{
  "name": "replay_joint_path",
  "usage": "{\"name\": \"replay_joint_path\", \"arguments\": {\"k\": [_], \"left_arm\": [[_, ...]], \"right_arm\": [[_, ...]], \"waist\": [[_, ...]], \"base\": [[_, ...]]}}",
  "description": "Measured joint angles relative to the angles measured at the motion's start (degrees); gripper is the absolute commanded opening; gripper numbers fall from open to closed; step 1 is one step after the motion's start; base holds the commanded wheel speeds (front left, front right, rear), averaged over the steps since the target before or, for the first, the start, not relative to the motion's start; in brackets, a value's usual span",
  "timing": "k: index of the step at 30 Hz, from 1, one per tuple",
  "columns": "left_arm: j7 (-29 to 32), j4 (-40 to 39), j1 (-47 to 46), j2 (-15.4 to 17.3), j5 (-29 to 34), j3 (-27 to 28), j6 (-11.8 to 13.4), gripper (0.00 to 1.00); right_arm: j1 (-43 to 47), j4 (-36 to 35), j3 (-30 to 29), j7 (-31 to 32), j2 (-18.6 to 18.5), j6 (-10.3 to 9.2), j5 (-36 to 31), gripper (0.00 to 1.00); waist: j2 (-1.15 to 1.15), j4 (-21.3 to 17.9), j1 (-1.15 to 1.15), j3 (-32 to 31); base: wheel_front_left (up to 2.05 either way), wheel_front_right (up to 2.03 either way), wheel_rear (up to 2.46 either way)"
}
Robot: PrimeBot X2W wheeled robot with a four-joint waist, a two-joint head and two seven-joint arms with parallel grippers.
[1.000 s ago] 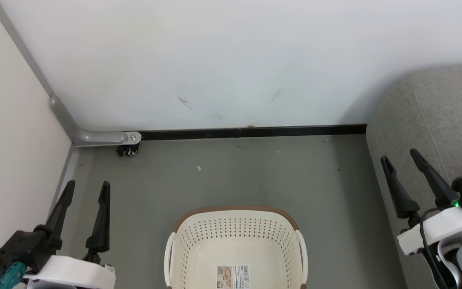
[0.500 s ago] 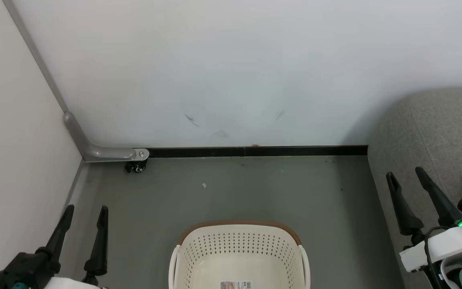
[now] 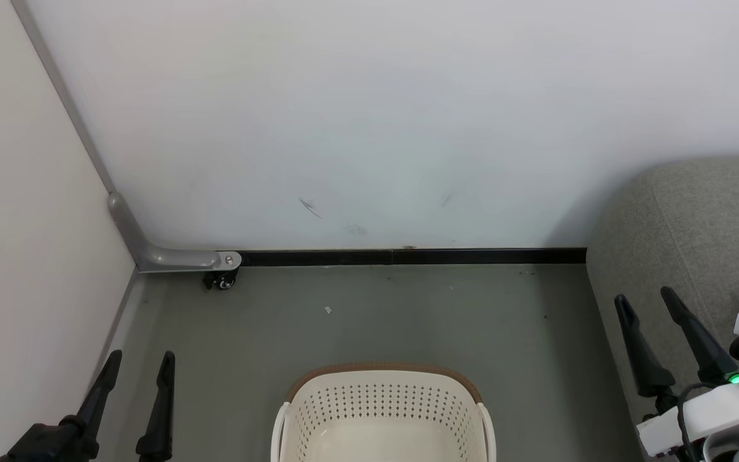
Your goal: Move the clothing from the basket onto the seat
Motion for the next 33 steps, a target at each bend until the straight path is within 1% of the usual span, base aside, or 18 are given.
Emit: {"name": "replay_joint_path", "arguments": {"k": [8, 17, 18, 21, 22, 23, 28, 33], "left_arm": [[0.0, 0.4, 1.0, -0.7, 0.7, 0.8, -1.5, 1.0], [0.0, 0.4, 1.7, -1.7, 1.5, 1.9, -2.5, 1.0], [0.1, 1.6, 2.0, -2.9, 2.2, 2.2, -3.4, 0.0], [0.1, 3.5, 2.7, -4.7, 2.1, 1.3, -3.4, 0.0], [0.1, 3.5, 2.7, -4.7, 2.1, 1.3, -3.4, 0.0], [0.1, 4.4, 3.3, -5.5, 2.0, 0.8, -3.4, 0.0], [0.5, 4.4, 3.3, -5.7, 0.3, 0.9, -3.5, 0.0], [1.2, 4.6, 3.3, -6.2, -3.6, 1.4, -4.0, 0.0]], "right_arm": [[1.2, -0.6, 0.0, 0.0, 0.1, 0.0, 0.0, 1.0], [1.5, -1.4, 0.0, 0.0, 0.1, 0.0, 0.0, 1.0], [2.8, -0.8, 0.3, 0.1, 0.8, -0.03, 0.0, 0.0], [4.2, 1.3, 0.9, 0.1, 2.3, -0.03, 0.0, 0.0], [4.2, 1.3, 0.9, 0.1, 2.3, -0.03, 0.0, 0.0], [5.1, 2.2, 1.3, 0.1, 3.0, -0.03, 0.2, 0.0], [5.5, 2.2, 1.5, 0.1, 3.2, -0.03, 1.9, 0.0], [5.6, 2.1, 1.5, 0.2, 3.4, -0.03, 5.7, 0.0]], "waist": [[0.0, 0.0, 0.0, -0.3], [0.0, -0.2, 0.0, -0.3], [0.0, -0.3, 0.0, -0.2], [0.0, -0.3, 0.0, -0.2], [0.0, -0.3, 0.0, -0.2], [0.0, -0.3, 0.0, -0.2], [0.0, -0.3, 0.0, -0.1], [0.0, -0.4, 0.0, 0.0]], "base": [[0.0, 0.0, 0.0], [0.0, 0.0, 0.0], [0.0, 0.0, 0.0], [0.0, 0.0, 0.0], [0.0, 0.0, 0.0], [0.0, 0.0, 0.0], [0.0, 0.0, 0.0], [0.0, 0.0, 0.0]]}}
